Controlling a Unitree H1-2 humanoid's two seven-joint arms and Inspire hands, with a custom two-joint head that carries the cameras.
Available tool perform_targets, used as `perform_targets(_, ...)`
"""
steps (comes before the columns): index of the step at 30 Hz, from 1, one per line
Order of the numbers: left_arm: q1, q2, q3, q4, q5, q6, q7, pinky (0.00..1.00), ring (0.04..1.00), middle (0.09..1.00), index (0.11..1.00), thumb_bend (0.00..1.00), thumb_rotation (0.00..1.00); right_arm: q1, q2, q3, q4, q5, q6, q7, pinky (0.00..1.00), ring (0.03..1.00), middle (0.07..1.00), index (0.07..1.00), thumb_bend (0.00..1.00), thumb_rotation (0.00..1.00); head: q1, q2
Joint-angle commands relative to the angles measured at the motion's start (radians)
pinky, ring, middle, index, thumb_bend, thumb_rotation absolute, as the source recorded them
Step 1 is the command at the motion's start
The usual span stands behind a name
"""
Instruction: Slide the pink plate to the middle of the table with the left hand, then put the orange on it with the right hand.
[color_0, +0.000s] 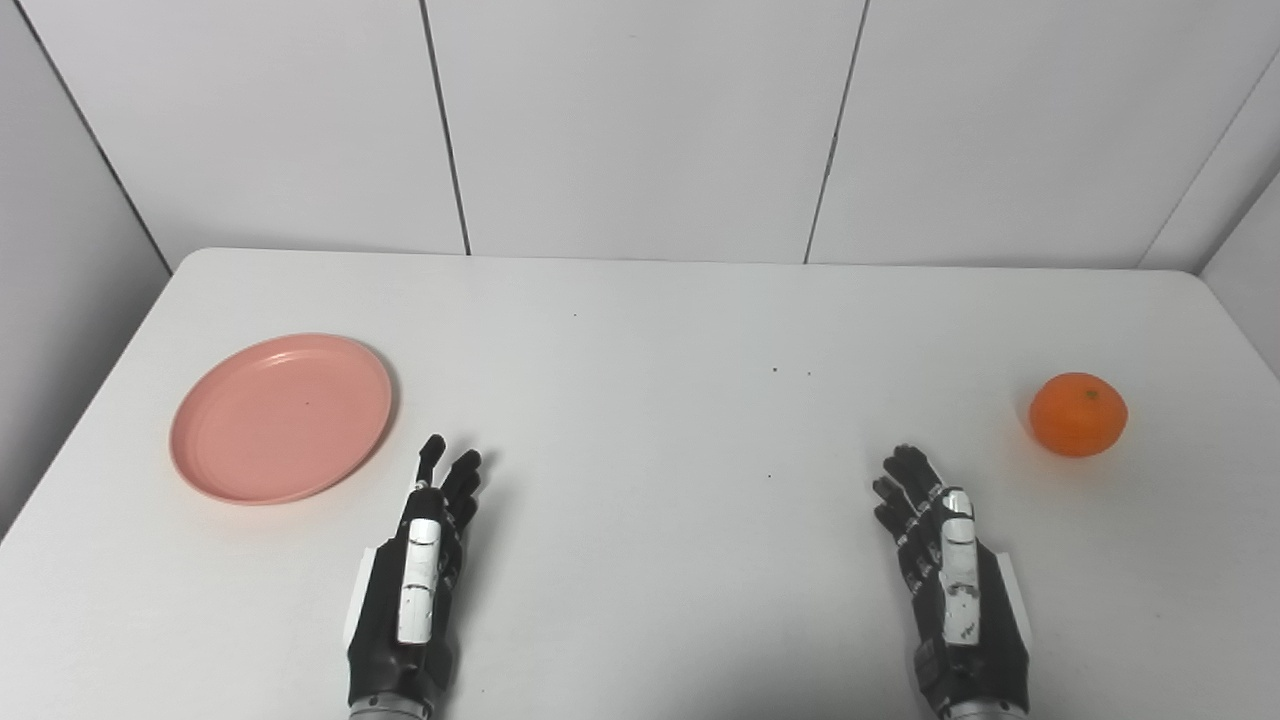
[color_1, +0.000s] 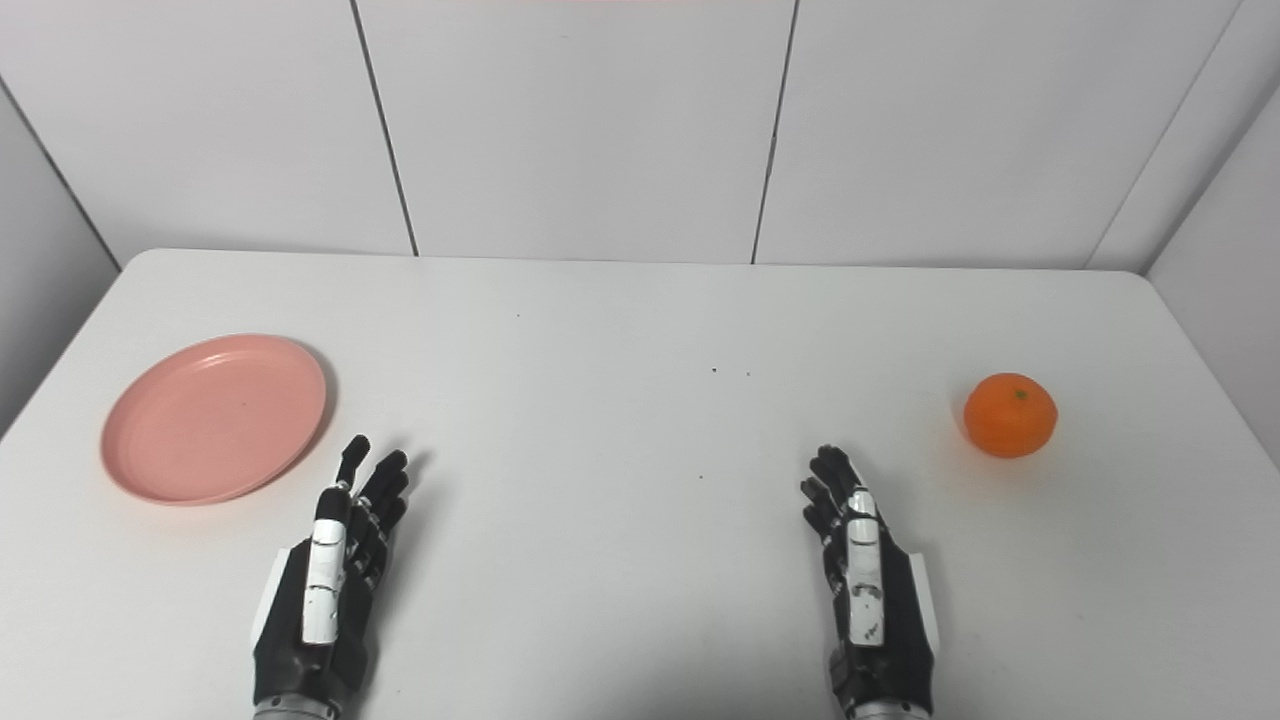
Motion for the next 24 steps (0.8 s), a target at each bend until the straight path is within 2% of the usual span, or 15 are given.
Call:
perform_targets(1,0.070,0.060,-0.002,-0.010,0.000,0.006,-0.015,1.00,0.960,0.923,0.969,0.76,0.94,0.098,-0.004,0.013,-0.013,0.007,0.011,0.019,0.93,0.898,0.895,0.868,0.80,1.00,0.000,0.001)
perform_targets(17,0.072,0.060,-0.003,-0.017,-0.003,0.015,-0.019,1.00,0.962,0.924,0.973,0.76,0.94,0.101,-0.005,0.016,-0.022,0.002,0.016,0.018,0.92,0.895,0.892,0.861,0.80,1.00,0.002,0.004)
perform_targets(24,0.072,0.055,-0.001,-0.013,0.003,-0.008,-0.013,1.00,0.959,0.951,0.966,0.77,0.92,0.100,-0.005,0.018,-0.019,0.001,0.012,0.020,0.92,0.898,0.898,0.867,0.80,1.00,0.003,0.005)
